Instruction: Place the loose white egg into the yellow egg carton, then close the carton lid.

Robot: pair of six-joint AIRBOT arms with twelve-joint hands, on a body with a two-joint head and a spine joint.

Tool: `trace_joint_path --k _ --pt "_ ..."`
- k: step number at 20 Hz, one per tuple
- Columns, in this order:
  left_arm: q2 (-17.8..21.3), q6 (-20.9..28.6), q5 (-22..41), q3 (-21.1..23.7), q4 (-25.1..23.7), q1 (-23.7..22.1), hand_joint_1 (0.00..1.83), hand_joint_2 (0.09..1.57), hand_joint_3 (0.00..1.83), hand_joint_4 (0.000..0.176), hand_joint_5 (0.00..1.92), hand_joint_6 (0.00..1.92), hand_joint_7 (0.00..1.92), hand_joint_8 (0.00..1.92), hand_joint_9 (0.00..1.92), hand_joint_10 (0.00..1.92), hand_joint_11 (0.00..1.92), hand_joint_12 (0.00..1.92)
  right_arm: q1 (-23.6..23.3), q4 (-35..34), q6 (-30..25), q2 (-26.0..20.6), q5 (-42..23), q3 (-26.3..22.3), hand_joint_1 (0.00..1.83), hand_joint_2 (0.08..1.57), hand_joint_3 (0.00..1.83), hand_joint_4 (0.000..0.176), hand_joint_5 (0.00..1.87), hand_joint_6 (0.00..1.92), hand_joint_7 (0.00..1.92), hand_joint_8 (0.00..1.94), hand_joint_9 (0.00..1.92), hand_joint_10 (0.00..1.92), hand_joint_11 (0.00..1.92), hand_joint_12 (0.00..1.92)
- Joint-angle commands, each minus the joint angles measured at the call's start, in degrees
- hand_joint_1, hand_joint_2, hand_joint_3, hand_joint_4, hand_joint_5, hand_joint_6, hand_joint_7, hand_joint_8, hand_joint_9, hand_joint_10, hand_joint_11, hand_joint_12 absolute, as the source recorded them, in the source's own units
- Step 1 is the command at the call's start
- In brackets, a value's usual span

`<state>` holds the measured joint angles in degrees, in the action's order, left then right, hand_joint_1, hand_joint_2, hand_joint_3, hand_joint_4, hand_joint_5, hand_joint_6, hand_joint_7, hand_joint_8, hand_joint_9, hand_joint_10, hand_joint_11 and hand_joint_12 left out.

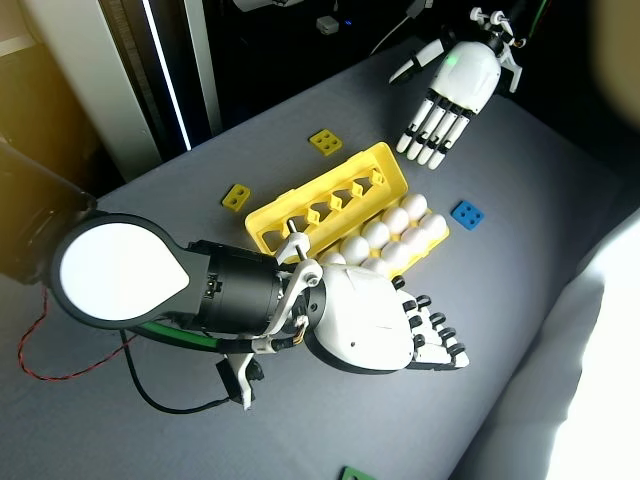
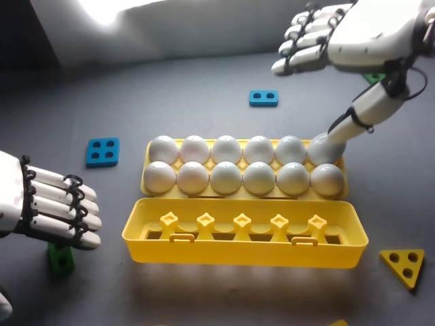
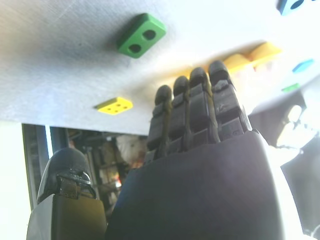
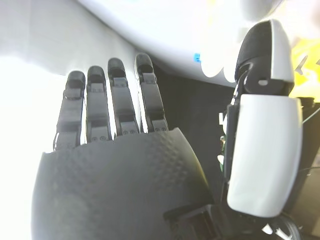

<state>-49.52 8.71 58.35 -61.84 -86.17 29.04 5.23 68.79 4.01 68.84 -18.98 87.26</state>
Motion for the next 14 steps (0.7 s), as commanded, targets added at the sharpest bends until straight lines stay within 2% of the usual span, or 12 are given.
trace_joint_path --k 1,3,4,5,7,8,9,12,14 --pt "1.0 0.34 2.93 -0.08 3.15 -0.09 0.0 1.09 0.0 0.0 0.1 0.0 0.08 0.01 0.06 0.0 0.0 0.14 -0.95 -2.03 -1.46 -1.62 -1.11 0.16 0.63 0.85 0.0 0.0 0.16 0.0 0.13 0.0 0.06 0.01 0.05 0.03" --pt "1.12 0.57 2.95 0.34 3.15 0.36 0.0 1.09 0.0 0.0 0.1 0.0 0.07 0.0 0.04 0.0 0.0 0.06 -1.05 -2.02 -2.37 -3.53 -0.69 -0.95 0.64 0.85 0.0 0.0 0.15 0.0 0.1 0.0 0.06 0.0 0.05 0.03" --pt "1.11 0.84 2.95 0.5 3.15 0.79 0.0 1.08 0.0 0.0 0.1 0.0 0.08 0.0 0.05 0.0 0.0 0.08 -0.89 -1.25 -2.93 -5.3 -0.71 -2.56 0.62 0.85 0.0 0.0 0.14 0.0 0.09 0.0 0.06 0.0 0.05 0.04" --pt "1.03 1.35 2.94 0.67 3.16 1.14 0.0 1.08 0.0 0.0 0.1 0.0 0.08 0.0 0.05 0.0 0.0 0.08 -0.75 2.84 -5.9 -7.39 -0.74 -4.75 0.61 0.85 0.0 0.0 0.11 0.0 0.07 0.0 0.04 0.0 0.06 0.05" --pt "1.05 2.2 2.94 1.26 3.21 1.17 0.0 1.07 0.0 0.0 0.13 0.0 0.1 0.0 0.08 0.0 0.0 0.19 0.11 4.62 -6.43 -10.59 -1.04 -8.22 0.6 0.86 0.0 0.0 0.09 0.0 0.07 0.0 0.05 0.01 0.05 0.05" --pt "1.17 2.63 2.86 1.8 3.35 1.0 0.0 1.07 0.0 0.0 0.1 0.0 0.07 0.0 0.06 0.0 0.0 0.14 0.63 4.62 -6.78 -12.37 -1.13 -10.02 0.59 0.86 0.0 0.0 0.1 0.0 0.08 0.0 0.06 0.0 0.01 0.2" --pt "1.32 2.87 2.73 2.42 3.72 0.84 0.0 1.06 0.0 0.0 0.09 0.0 0.07 0.0 0.05 0.0 0.0 0.1 1.33 4.62 -7.37 -14.13 -1.14 -11.69 0.57 0.85 0.0 0.0 0.11 0.0 0.08 0.0 0.07 0.0 0.0 0.26" --pt "1.59 3.45 2.31 4.19 3.85 1.21 0.0 1.06 0.0 0.0 0.13 0.0 0.1 0.0 0.08 0.0 0.0 0.22 4.61 4.64 -10.14 -20.37 -1.13 -17.28 0.57 0.85 0.0 0.0 0.1 0.0 0.08 0.0 0.07 0.0 0.0 0.26" --pt "1.31 3.0 2.38 4.63 3.83 2.18 0.0 1.05 0.0 0.0 0.1 0.0 0.08 0.0 0.06 0.0 0.0 0.16 6.92 4.64 -10.28 -24.24 -1.13 -20.74 0.54 0.87 0.0 0.0 0.09 0.0 0.08 0.0 0.07 0.0 0.0 0.21"
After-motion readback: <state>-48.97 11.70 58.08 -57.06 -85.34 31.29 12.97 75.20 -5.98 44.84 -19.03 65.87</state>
